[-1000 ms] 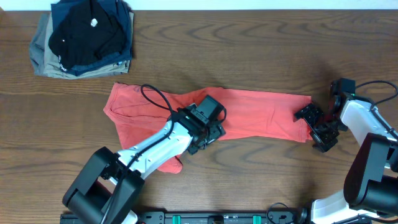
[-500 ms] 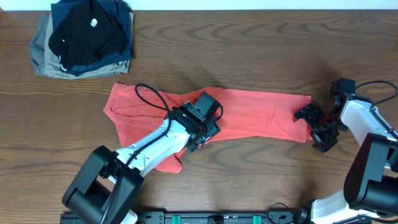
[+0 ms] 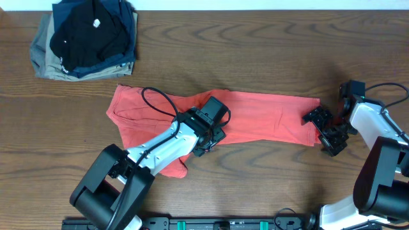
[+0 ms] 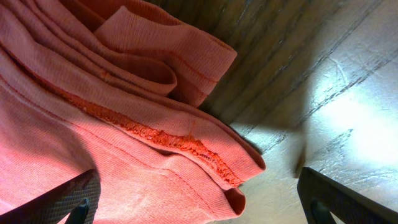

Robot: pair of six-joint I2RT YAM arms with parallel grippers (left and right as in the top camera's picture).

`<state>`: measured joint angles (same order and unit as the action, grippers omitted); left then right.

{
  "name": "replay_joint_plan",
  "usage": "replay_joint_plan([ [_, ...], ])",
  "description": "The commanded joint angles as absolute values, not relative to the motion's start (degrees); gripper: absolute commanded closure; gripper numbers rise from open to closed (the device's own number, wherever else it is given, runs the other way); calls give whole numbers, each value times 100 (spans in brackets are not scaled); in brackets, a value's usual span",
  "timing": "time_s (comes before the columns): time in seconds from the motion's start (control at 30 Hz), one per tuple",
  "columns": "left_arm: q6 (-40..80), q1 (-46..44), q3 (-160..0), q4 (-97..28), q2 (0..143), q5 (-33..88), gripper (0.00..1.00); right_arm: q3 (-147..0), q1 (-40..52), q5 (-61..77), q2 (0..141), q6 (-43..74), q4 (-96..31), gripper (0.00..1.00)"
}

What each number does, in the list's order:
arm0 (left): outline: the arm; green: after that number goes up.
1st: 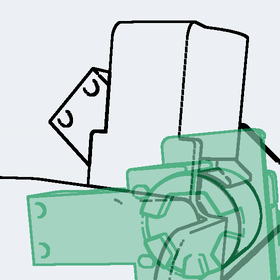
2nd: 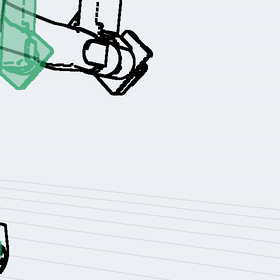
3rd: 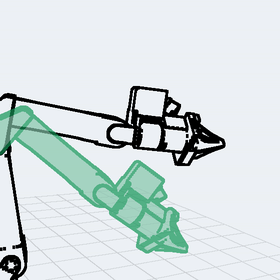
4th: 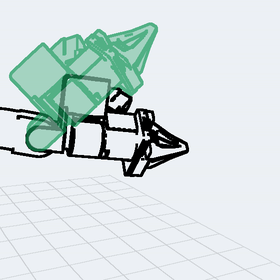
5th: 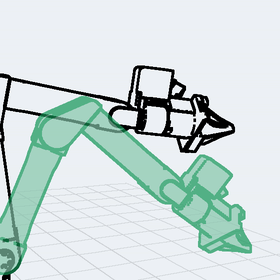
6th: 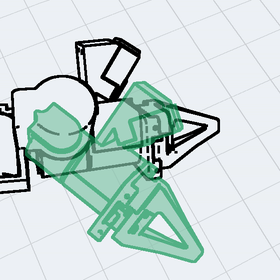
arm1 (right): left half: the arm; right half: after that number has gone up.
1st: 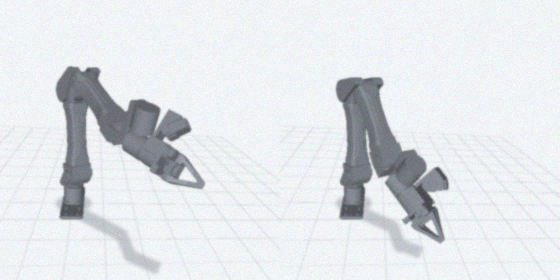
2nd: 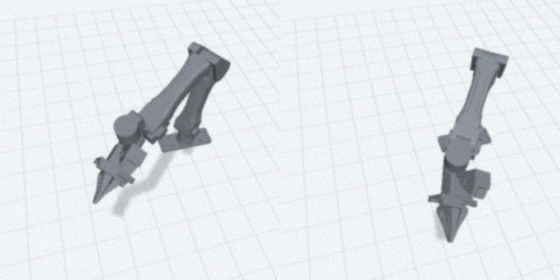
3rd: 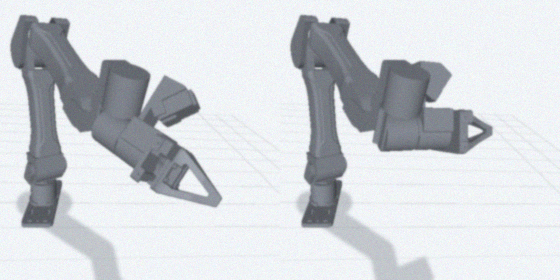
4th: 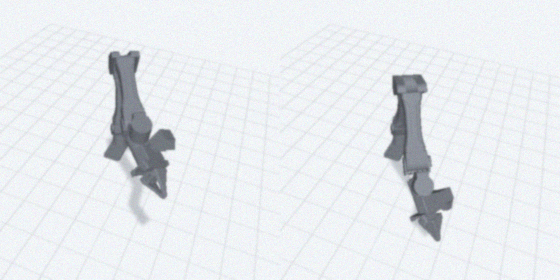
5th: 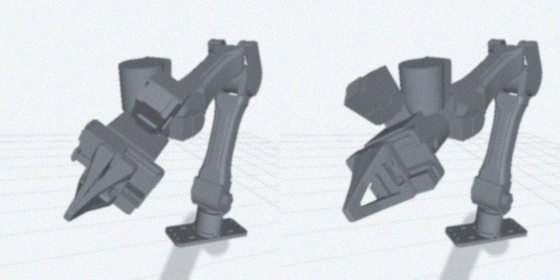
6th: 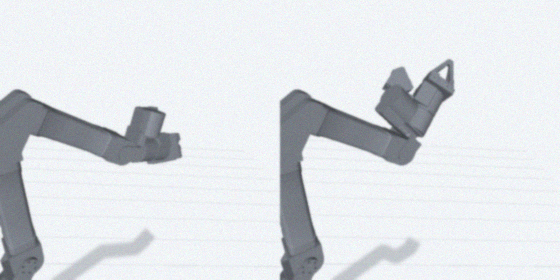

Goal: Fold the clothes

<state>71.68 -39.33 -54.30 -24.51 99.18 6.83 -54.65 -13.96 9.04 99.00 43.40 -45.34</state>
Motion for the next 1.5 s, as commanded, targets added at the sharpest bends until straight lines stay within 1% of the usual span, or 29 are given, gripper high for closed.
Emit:
replay_joint_plan([
  [0.0,7166,-3946,-5509,-2449,9992,574,48,-5457,-1358,884,9935,4366,-4539,1],
  [0.23,7166,-3946,-5511,-2567,9929,576,49,-5457,-1358,884,9935,4366,-4539,1],
  [0.37,7054,-3946,-5511,-2626,9821,572,55,-5457,-1358,884,9935,4366,-4539,1],
  [0.63,7013,-3946,-5511,-2648,9780,572,59,-5457,-1358,884,9935,4366,-4539,1],
  [0.93,7013,-3946,-5509,-2689,9780,572,76,-5457,-1358,884,9935,4366,-4539,1],
  [1.07,7011,-3946,-5509,-2689,9780,572,81,-5457,-1358,884,9935,4366,-4539,1],
  [1.1,7006,-3946,-5511,-2689,9778,572,89,-5457,-1358,884,9935,4366,-4539,1],
  [1.13,6963,-3946,-5511,-2689,9771,576,93,-5457,-1358,884,9935,4366,-4539,1],
  [1.33,6901,-3946,-5511,-2926,9537,572,94,-5457,-1358,886,9935,4366,-4539,1],
  [1.47,6657,-3946,-5513,-3026,9144,569,94,-5457,-1358,884,9935,4366,-4539,1],
])
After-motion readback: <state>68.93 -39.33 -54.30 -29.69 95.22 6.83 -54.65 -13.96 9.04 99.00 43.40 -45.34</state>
